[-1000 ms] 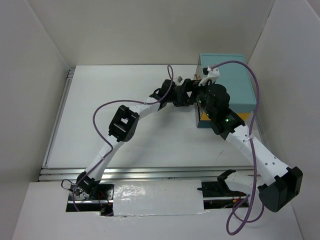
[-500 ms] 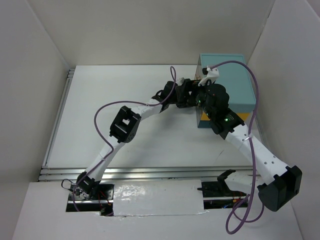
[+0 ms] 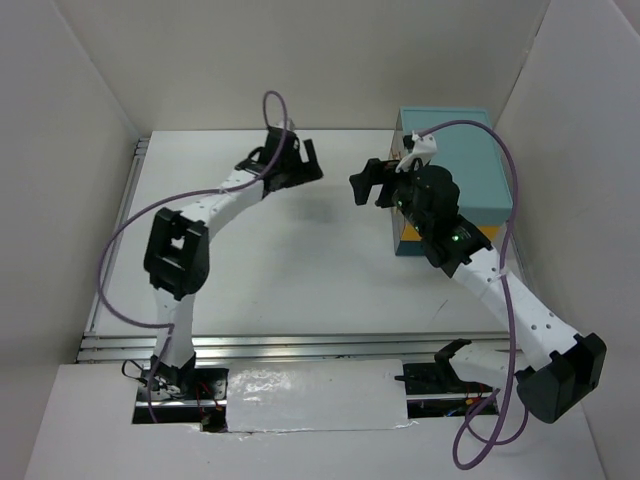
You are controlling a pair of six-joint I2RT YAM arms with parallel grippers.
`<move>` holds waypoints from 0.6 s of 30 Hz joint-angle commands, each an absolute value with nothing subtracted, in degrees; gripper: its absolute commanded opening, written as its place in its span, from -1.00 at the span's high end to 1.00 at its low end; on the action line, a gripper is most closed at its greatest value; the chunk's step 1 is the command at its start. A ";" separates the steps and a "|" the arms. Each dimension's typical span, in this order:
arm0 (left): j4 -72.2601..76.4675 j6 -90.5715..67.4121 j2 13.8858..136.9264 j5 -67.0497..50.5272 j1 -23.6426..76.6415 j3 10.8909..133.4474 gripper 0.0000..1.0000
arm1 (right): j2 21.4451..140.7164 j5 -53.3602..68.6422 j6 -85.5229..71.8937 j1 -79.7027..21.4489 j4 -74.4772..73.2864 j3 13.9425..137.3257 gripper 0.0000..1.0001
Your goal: Organize the makeup
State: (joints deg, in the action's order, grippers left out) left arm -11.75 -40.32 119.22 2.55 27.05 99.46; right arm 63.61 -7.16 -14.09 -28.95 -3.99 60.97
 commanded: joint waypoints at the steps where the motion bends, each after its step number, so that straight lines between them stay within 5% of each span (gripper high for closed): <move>1: -26.05 -36.56 109.27 16.68 23.65 98.62 -0.99 | 60.65 -9.39 -14.50 -28.56 -8.33 66.53 -1.00; 6: -38.92 -41.56 95.29 28.18 16.00 95.71 -0.99 | 54.50 -13.97 -14.24 -28.56 -17.13 69.52 -1.00; 18: -54.89 -38.41 63.39 43.55 20.92 94.04 -0.99 | 32.53 -23.81 -13.45 -28.92 -33.12 72.33 -1.00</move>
State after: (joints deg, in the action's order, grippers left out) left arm -46.04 -40.45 67.92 34.79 21.39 93.21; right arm 35.75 -19.46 -14.00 -28.99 -27.16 69.80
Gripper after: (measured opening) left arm 0.994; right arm 0.999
